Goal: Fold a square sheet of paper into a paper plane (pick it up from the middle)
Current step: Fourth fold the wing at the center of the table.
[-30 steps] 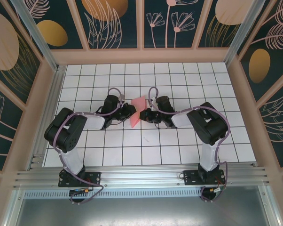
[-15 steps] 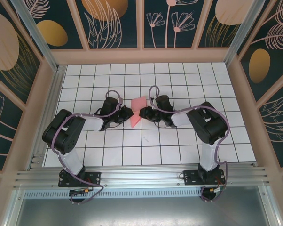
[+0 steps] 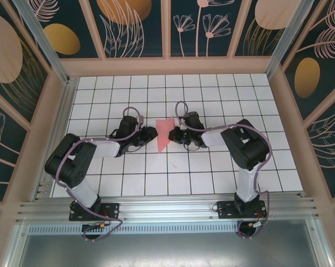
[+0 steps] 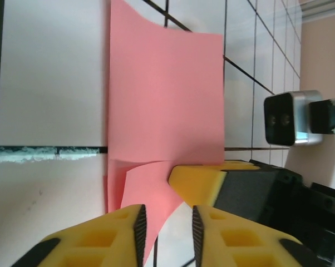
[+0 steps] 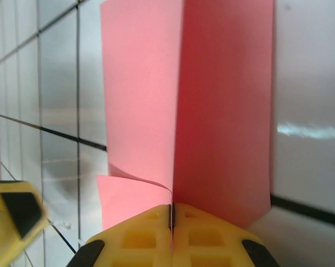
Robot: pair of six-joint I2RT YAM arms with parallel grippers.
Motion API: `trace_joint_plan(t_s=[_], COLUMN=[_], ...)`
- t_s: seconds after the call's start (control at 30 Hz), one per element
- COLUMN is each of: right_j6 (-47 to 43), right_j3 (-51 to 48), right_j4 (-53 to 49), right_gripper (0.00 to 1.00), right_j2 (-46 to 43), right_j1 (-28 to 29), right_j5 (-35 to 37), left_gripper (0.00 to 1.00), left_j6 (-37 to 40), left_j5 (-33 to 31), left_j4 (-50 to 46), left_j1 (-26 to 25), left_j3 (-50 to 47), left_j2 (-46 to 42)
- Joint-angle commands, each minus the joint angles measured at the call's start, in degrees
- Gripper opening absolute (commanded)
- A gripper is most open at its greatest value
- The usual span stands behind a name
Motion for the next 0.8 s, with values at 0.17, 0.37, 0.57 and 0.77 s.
trace_joint_plan(t_s=[0.17,0.37,0.57,0.77], right_j6=[-10.99,-14.41,-15.58,-15.31], right_j3=[-2.71,-1.90,0.35,1.57], right_j4=[-19.32,-25.09,-26.92,-27.49], right_gripper=[0.04,0.03,0.03,0.03], right_j2=[-9.67,-10.18,-7.92,-7.46], right_j1=[-0.41,-0.47,-0.44,-0.37], right_j5=[2.52,6.71,8.38,9.05], left_gripper=[0.37,0.37,0.27,0.18], left_j6=[-0.43,-3.36,-5.44,-6.13], left_j5=[-1.89,-2.74,-0.10,1.05], left_j4=[-1.06,2.22,7.29,7.80], left_j1=[-2.71,-8.78,-10.86,-11.35], left_j3=[-5.34,-4.93,-2.85,-0.20], left_j2=[-5.74,-4.41,0.25,4.61])
